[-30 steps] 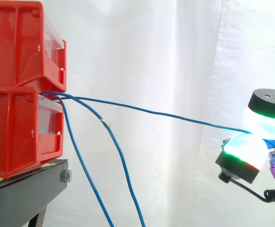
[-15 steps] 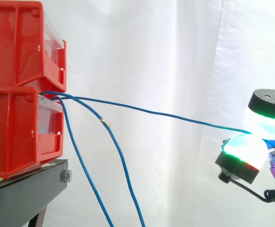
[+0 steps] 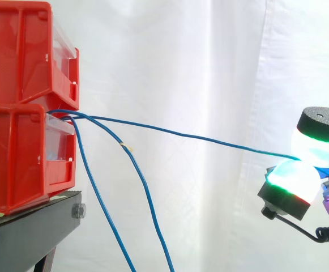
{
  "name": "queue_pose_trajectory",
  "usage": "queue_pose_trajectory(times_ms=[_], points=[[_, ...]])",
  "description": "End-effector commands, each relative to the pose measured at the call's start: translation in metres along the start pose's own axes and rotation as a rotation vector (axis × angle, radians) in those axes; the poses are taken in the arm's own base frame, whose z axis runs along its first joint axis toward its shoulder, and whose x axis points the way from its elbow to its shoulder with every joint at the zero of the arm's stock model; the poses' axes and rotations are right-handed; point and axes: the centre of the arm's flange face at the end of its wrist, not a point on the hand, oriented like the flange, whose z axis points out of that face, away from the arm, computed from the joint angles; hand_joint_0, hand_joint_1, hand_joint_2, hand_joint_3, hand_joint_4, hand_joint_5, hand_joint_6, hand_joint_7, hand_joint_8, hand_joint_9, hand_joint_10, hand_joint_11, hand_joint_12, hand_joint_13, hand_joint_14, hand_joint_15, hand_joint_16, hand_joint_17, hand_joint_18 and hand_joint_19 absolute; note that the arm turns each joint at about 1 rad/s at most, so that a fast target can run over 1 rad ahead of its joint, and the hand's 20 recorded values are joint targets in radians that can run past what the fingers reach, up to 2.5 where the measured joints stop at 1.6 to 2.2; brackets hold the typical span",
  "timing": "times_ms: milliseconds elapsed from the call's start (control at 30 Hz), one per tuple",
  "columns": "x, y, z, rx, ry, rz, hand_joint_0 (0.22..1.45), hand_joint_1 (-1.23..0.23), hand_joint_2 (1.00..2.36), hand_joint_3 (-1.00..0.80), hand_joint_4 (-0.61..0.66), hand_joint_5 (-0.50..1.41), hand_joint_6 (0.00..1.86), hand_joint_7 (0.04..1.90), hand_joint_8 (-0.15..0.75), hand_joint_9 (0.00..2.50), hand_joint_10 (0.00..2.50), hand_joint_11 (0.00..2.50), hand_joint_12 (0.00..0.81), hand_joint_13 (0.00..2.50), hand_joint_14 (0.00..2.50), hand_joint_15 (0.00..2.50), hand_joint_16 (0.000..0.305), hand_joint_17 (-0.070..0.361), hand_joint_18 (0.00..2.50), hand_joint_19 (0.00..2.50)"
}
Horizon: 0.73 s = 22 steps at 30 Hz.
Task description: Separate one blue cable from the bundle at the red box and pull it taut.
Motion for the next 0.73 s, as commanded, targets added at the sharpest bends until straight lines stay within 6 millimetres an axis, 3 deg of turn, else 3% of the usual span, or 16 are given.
queue_pose_trajectory(times_ms=[0,700], points=[[0.0006,0.0004,-0.0002,-0.001,0.001,0.0,0.61,-0.81,1.03,0.05,-0.11,-0.15,0.82,1.27,0.403,1.32,2.5,2.5,0.435,1.7,2.5,1.64,0.158,0.119,2.2,0.7],[0.0006,0.0004,-0.0002,-0.001,0.001,0.0,0.61,-0.81,1.03,0.05,-0.11,-0.15,0.82,1.27,0.414,1.33,2.5,2.5,0.431,1.7,2.5,1.62,0.159,0.119,2.21,0.69]])
